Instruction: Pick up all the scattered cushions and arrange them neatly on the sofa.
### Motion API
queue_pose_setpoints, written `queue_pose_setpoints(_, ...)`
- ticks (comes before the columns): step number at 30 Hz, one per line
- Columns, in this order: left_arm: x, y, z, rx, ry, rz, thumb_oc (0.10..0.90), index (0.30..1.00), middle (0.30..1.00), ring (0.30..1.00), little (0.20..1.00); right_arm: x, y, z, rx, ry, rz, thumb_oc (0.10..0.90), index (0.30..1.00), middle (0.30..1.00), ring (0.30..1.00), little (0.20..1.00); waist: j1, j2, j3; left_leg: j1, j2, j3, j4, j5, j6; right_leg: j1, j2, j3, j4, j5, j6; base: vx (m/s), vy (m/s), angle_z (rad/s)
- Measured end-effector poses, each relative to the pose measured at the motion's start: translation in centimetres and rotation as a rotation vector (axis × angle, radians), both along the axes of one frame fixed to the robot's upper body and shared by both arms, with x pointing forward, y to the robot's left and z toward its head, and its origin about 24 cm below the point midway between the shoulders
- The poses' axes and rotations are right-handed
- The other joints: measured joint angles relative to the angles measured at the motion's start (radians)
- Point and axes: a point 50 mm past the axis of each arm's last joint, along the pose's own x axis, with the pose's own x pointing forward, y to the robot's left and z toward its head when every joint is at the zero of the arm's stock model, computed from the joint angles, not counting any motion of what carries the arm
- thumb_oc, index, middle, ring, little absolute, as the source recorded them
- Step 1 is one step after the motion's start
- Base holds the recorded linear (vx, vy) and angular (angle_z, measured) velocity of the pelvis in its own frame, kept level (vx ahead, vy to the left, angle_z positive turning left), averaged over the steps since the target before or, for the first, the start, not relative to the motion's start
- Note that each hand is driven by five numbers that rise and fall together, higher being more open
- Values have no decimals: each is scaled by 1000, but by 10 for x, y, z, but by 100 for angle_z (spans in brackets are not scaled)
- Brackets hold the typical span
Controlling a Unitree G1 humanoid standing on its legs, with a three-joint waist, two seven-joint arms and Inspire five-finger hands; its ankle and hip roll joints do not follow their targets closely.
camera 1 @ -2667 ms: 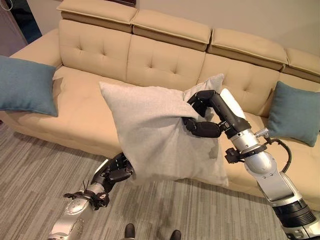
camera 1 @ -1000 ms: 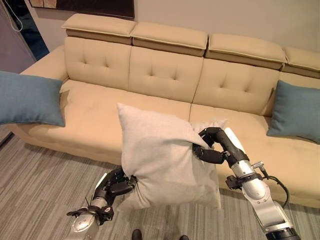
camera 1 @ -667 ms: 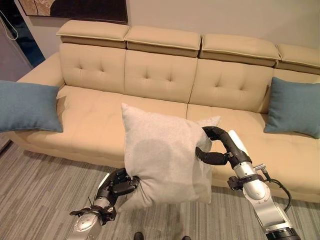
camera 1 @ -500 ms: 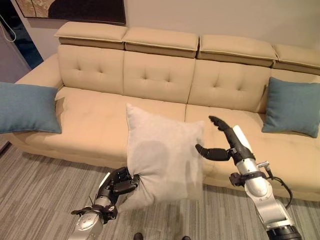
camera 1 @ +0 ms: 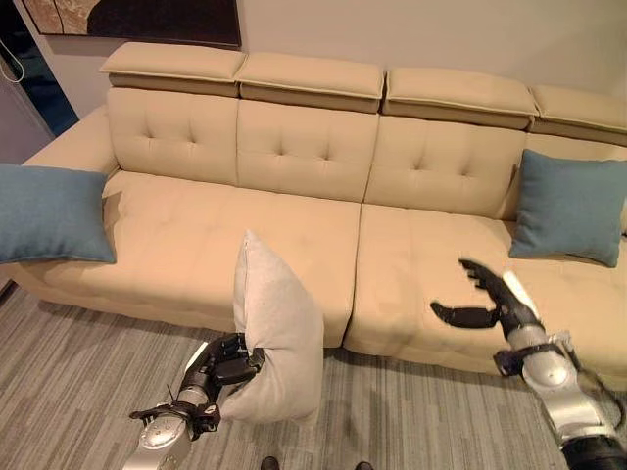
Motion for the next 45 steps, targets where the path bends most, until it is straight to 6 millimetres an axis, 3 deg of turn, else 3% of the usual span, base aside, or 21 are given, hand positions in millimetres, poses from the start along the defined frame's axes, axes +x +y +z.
queue_pose_setpoints(3, 0, 3, 2, 18, -1, -22, 400, 300, 300, 300, 300, -21, 9, -28, 45, 126, 3, 800, 900, 900, 900, 900, -18, 11, -4, -5, 0, 0, 0, 0, 0, -4, -1, -1, 0, 0, 0, 0, 0, 0)
queue_pose_setpoints(4, 3, 4, 4, 39, -7, -34, 400, 300, 300, 300, 300, -32, 22, -51, 139, 190, -41, 800, 900, 900, 900, 900, -25, 16, -7, -4, 1, 0, 0, 0, 0, -4, 0, 0, 0, 0, -1, 0, 0, 0)
queue_pose_setpoints(7, 11, 1, 9, 33, -34, -62, 400, 300, 300, 300, 300, -53, 45, -86, 288, 314, -97, 800, 900, 900, 900, 900, -28, 36, -6, -4, 1, 0, 0, 0, 0, -3, -1, -1, 0, -1, -1, 0, -15, 1)
queue_pose_setpoints(11, 24, -8, 19, 25, -81, -99, 400, 300, 300, 300, 300, -65, 77, -107, 470, 382, -144, 800, 900, 900, 900, 900, -28, 81, -5, -6, -2, -3, -2, 0, 0, -2, -5, -5, -1, -6, 4, -1, 6, 3)
queue_pose_setpoints(12, 28, -15, 25, 15, -109, -126, 400, 300, 300, 300, 300, -64, 85, -108, 526, 375, -156, 800, 900, 900, 900, 900, -32, 111, -5, -6, -7, -5, -1, -1, 0, -1, -11, -6, -1, -5, 4, 6, 14, 6)
queue_pose_setpoints(14, 32, -28, 35, -18, -165, -159, 400, 300, 300, 300, 300, -62, 89, -109, 673, 330, -261, 800, 900, 900, 900, 900, -42, 140, -13, -6, -13, -11, 0, -2, 2, 2, -17, -10, -1, -6, 5, 5, 27, 10)
queue_pose_setpoints(17, 38, -39, 49, -38, -227, -212, 400, 300, 300, 300, 300, -58, 86, -109, 839, 251, -404, 800, 900, 900, 900, 900, -45, 145, -15, -6, -15, -12, 0, -2, 2, 3, -18, -16, 0, -6, 5, 2, 9, 2)
queue_pose_setpoints(22, 48, -59, 74, -67, -325, -330, 400, 300, 300, 300, 300, -52, 78, -103, 907, 192, -456, 800, 900, 900, 900, 900, -54, 171, -13, -5, -15, -13, 0, -2, 2, 6, -19, -18, 0, -7, 7, 0, 0, 0)
queue_pose_setpoints(28, 55, -77, 99, -73, -423, -468, 400, 300, 300, 300, 300, -46, 65, -97, 908, 157, -470, 800, 900, 900, 900, 900, -71, 234, -22, 5, -15, -15, 0, -2, 2, 16, -19, -21, -1, -9, 10, 0, -1, 1)
queue_pose_setpoints(32, 61, -88, 116, -50, -481, -569, 400, 300, 300, 300, 300, -45, 53, -93, 895, 138, -477, 800, 900, 900, 900, 900, -71, 244, -26, 5, -14, -15, 0, -2, 2, 16, -18, -22, -1, -13, 14, 0, 0, 0)
queue_pose_setpoints(37, 71, -82, 141, 50, -548, -638, 400, 300, 300, 300, 300, -43, 43, -88, 870, 124, -459, 800, 900, 900, 900, 900, -73, 245, -27, 4, -14, -17, 0, -2, 2, 16, -18, -24, -1, -13, 14, 0, 0, 0)
queue_pose_setpoints(41, 68, -85, 157, 82, -598, -700, 400, 300, 300, 300, 300, -37, 49, -81, 922, 92, -407, 800, 900, 900, 900, 900, -71, 258, -26, 4, -19, -19, 0, -2, 2, 17, -23, -27, 0, -12, 13, 0, 0, 0)
queue_pose_setpoints(45, 75, -84, 177, 142, -653, -748, 400, 300, 300, 300, 300, -26, 61, -64, 918, 87, -213, 800, 900, 900, 900, 900, -69, 260, -25, 5, -19, -23, 0, -2, 2, 21, -23, -29, 0, -12, 14, -4, -18, 2)
